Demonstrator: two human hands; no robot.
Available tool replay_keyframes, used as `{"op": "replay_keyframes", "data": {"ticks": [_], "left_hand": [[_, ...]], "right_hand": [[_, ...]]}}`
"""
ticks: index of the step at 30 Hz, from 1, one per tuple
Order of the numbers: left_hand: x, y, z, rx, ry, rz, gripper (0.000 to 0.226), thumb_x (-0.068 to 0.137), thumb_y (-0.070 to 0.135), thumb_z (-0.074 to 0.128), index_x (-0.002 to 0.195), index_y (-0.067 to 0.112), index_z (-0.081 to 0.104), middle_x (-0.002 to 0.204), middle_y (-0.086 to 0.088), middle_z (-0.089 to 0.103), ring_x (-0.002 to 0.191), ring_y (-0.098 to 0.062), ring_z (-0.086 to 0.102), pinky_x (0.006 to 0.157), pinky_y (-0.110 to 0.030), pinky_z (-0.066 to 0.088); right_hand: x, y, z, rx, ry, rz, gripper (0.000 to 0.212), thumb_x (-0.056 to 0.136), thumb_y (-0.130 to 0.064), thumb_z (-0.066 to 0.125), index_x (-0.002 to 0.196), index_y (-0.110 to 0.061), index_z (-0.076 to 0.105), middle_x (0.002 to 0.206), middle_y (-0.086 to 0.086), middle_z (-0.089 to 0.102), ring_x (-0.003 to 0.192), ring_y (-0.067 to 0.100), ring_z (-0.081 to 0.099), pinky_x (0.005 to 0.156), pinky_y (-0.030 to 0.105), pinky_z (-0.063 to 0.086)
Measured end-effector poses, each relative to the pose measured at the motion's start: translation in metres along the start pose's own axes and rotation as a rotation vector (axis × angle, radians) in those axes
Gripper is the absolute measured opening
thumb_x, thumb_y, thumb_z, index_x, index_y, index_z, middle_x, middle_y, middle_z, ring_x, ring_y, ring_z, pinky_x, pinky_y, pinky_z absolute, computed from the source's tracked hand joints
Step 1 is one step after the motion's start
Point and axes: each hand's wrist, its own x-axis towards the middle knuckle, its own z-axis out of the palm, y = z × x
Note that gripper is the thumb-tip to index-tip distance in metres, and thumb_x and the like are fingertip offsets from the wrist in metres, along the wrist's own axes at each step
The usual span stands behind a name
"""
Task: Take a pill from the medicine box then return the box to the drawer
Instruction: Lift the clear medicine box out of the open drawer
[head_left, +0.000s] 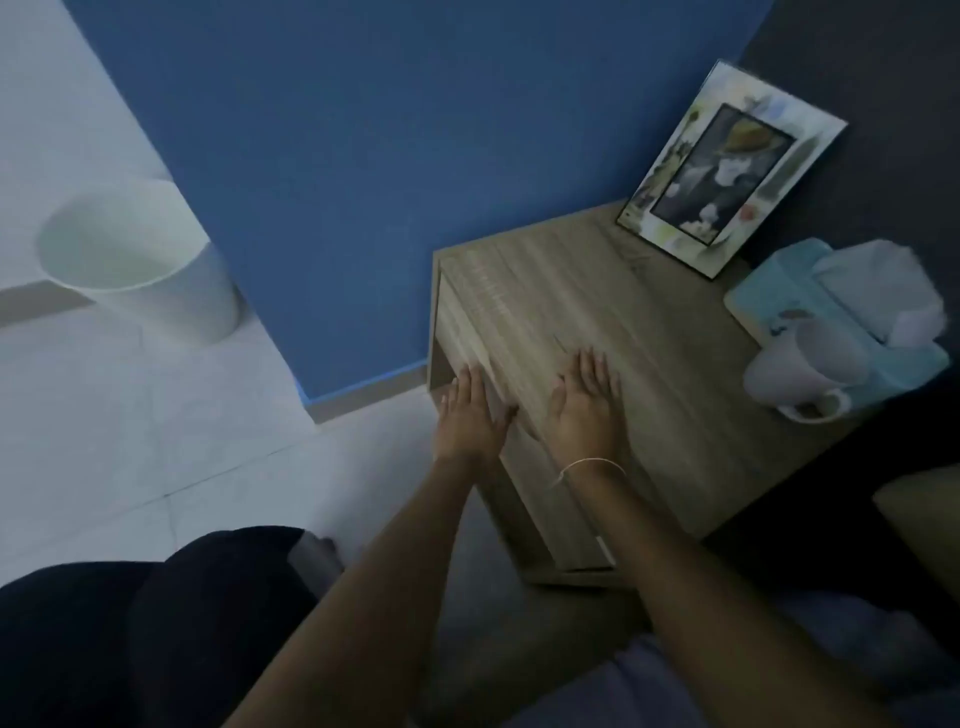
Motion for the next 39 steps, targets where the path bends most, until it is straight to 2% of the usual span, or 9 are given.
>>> {"op": "replay_keyframes", "data": {"ticks": [4,10,16,22,26,31,35,39], "left_hand": [[0.009,0.004,0.004,-0.129,-0.002,-0.017,0.081,0.094,0.044,0.046,0.152,0.01,0.0,0.163,-0.007,0.004,0.15,-0.022,0.007,0.123,-0.042,0.011],[0.002,-0.001,-0.001,-0.218,-0.004,-0.049,0.087,0.091,0.05,0.048,0.153,0.015,-0.002,0.163,-0.004,0.003,0.15,-0.021,0.008,0.121,-0.048,0.014],[-0.011,-0.011,-0.025,-0.226,-0.022,-0.072,0.097,0.089,0.048,0.055,0.151,0.014,-0.012,0.162,-0.006,-0.009,0.15,-0.023,0.002,0.12,-0.053,0.015],[-0.029,-0.022,-0.065,0.026,0.039,-0.033,0.113,0.082,0.037,0.07,0.15,0.012,-0.017,0.159,-0.014,-0.021,0.148,-0.033,-0.013,0.122,-0.047,0.007],[-0.039,-0.025,-0.087,0.316,0.002,0.012,0.108,0.083,0.037,0.069,0.151,0.011,-0.01,0.159,-0.011,-0.022,0.147,-0.031,-0.017,0.123,-0.047,0.003],[-0.053,-0.039,-0.106,0.605,-0.058,0.051,0.087,0.094,0.044,0.048,0.152,0.009,-0.007,0.161,-0.008,-0.014,0.149,-0.024,-0.01,0.123,-0.043,0.004],[-0.062,-0.056,-0.116,0.618,-0.065,0.047,0.066,0.102,0.035,0.029,0.151,0.01,-0.007,0.161,-0.008,-0.014,0.149,-0.022,-0.011,0.123,-0.041,0.004],[-0.072,-0.076,-0.127,0.631,-0.063,0.037,0.062,0.103,0.028,0.027,0.151,0.011,-0.008,0.161,-0.007,-0.015,0.149,-0.022,-0.011,0.122,-0.04,0.004]], "right_hand": [[0.001,0.001,0.002,0.006,0.02,0.004,0.05,0.1,-0.025,0.03,0.145,-0.003,0.036,0.154,0.015,0.035,0.147,0.025,0.024,0.122,0.042,0.016],[0.003,0.004,0.006,0.019,0.043,-0.014,0.05,0.099,-0.024,0.031,0.144,-0.003,0.037,0.154,0.015,0.035,0.147,0.026,0.024,0.122,0.042,0.015],[0.003,0.003,0.005,0.016,0.034,-0.002,0.05,0.1,-0.027,0.029,0.145,-0.005,0.036,0.154,0.013,0.035,0.147,0.025,0.025,0.122,0.039,0.013],[0.002,-0.001,-0.004,-0.003,-0.01,-0.001,0.05,0.1,-0.025,0.029,0.146,-0.006,0.035,0.155,0.012,0.034,0.147,0.024,0.023,0.122,0.04,0.015],[0.002,0.0,-0.005,-0.03,-0.02,-0.012,0.05,0.1,-0.027,0.028,0.146,-0.007,0.035,0.155,0.012,0.034,0.147,0.024,0.025,0.122,0.04,0.015],[0.001,-0.001,-0.004,-0.023,0.002,0.003,0.05,0.1,-0.026,0.029,0.144,-0.006,0.038,0.153,0.013,0.037,0.146,0.025,0.028,0.121,0.041,0.018],[0.0,0.0,-0.005,-0.018,0.012,-0.015,0.05,0.1,-0.028,0.027,0.144,-0.007,0.038,0.154,0.012,0.037,0.146,0.025,0.027,0.121,0.041,0.018],[0.0,-0.002,-0.006,0.004,0.007,-0.012,0.049,0.1,-0.023,0.031,0.144,-0.003,0.038,0.154,0.015,0.036,0.146,0.027,0.025,0.122,0.041,0.015]]}}
